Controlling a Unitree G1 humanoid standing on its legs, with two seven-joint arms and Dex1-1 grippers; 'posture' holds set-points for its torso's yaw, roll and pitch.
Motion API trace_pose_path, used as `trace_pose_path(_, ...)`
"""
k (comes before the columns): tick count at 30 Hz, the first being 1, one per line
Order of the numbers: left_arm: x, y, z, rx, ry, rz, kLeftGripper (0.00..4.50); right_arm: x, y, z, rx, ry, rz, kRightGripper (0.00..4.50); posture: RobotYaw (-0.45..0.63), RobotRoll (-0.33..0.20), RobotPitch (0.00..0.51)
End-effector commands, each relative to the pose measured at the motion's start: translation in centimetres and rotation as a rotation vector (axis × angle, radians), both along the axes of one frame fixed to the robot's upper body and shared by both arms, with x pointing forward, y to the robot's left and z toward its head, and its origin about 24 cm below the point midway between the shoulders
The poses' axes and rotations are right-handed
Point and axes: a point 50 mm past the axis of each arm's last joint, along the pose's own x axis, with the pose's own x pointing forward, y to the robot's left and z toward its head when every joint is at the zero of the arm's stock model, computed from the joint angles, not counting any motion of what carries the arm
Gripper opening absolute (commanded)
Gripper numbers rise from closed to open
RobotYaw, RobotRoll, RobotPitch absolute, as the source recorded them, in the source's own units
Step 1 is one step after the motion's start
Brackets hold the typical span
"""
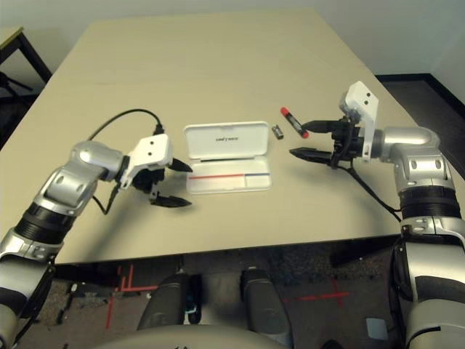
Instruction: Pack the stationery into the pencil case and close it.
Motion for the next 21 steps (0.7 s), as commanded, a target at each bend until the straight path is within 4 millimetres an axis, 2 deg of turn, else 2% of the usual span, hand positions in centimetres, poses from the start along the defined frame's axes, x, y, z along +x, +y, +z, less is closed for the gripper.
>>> trace_pose_path(1,-0.4,-0.2,-0.2,-0.028,0.009,-0.004,4.48,0.8,-1.1,0.2,-0.019,-0.025,-0.116,4.5,0.01,0.0,0.1)
trace_pose_path(5,-0.7,-0.1,-0.1,-0.044,0.013,-0.012,4.48,1.9,-1.8,0.1,-0.095,-0.055,-0.252,4.5,0.01,0.0,0.096)
trace_pose_path(10,-0.6,0.2,0.1,-0.045,-0.011,-0.006,4.48,2.9,-1.6,-0.5,-0.115,-0.035,-0.357,4.5,0.02,0.0,0.088)
trace_pose_path(12,-0.5,0.4,0.4,-0.069,-0.012,0.008,4.48,3.4,-1.6,-0.9,-0.18,-0.04,-0.421,4.5,0.02,0.0,0.087)
trace_pose_path(21,-0.9,0.7,0.6,-0.1,-0.014,0.02,4.48,5.4,1.1,-1.8,-0.107,0.023,-0.509,4.5,0.05,0.0,0.084)
